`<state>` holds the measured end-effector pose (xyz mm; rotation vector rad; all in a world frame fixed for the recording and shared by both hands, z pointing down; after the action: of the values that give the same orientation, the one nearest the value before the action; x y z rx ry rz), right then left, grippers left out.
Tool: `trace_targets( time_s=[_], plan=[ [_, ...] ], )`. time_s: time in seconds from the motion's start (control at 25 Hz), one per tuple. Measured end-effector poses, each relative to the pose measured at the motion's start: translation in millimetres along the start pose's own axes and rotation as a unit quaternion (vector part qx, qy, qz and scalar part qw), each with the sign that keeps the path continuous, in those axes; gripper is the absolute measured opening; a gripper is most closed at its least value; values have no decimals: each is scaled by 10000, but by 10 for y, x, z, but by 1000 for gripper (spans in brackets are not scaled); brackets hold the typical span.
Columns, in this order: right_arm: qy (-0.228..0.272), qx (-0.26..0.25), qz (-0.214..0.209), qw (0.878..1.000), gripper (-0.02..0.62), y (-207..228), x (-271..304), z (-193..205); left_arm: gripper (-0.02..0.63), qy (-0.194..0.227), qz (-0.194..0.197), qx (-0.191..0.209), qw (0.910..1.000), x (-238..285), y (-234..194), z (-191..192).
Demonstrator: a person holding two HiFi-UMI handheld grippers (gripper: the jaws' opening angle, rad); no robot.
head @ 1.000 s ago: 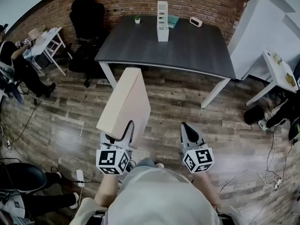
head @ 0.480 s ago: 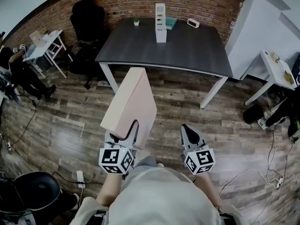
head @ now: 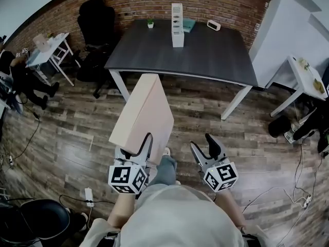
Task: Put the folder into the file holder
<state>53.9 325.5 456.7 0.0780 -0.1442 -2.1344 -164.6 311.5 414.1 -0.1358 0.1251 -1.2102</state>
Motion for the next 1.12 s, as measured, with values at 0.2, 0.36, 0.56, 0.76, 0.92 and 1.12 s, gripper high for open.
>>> trace_targets(
  time_s=[0.2,0.36,0.56,0.76,0.92,1.12],
  plan=[
    [-2,117,41,9999,339,181,176,14,276,13,-73,-49,10000,240,-119,25],
    [-47,150,90,9998,362,421,387,18,276,14,-115,-104,9999,549,-215,47],
    [-120,177,117,9997,365,716,805,4,276,19,-139,-138,9998,1059,-399,25],
    [-138,156,149,9997,365,1004,1343,-96,276,9,-135,-175,9998,1661,-645,-61],
    [-85,135,181,9997,365,1226,1793,-257,276,43,-48,-180,9998,2169,-813,-216],
    [-3,93,225,9997,365,1458,2301,-383,276,157,30,-160,9997,2773,-1028,-393]
  ],
)
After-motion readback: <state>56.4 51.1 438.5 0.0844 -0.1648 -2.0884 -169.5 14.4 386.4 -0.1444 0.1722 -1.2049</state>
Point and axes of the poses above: the fingertips, and each gripper's own axes: x forward along the fingers, y to its right, z out of its underside, the point moved 2 cm from there along -x, backward along the fingers, and after that the axes turned 6 degrees about y, right-handed, at the moved point
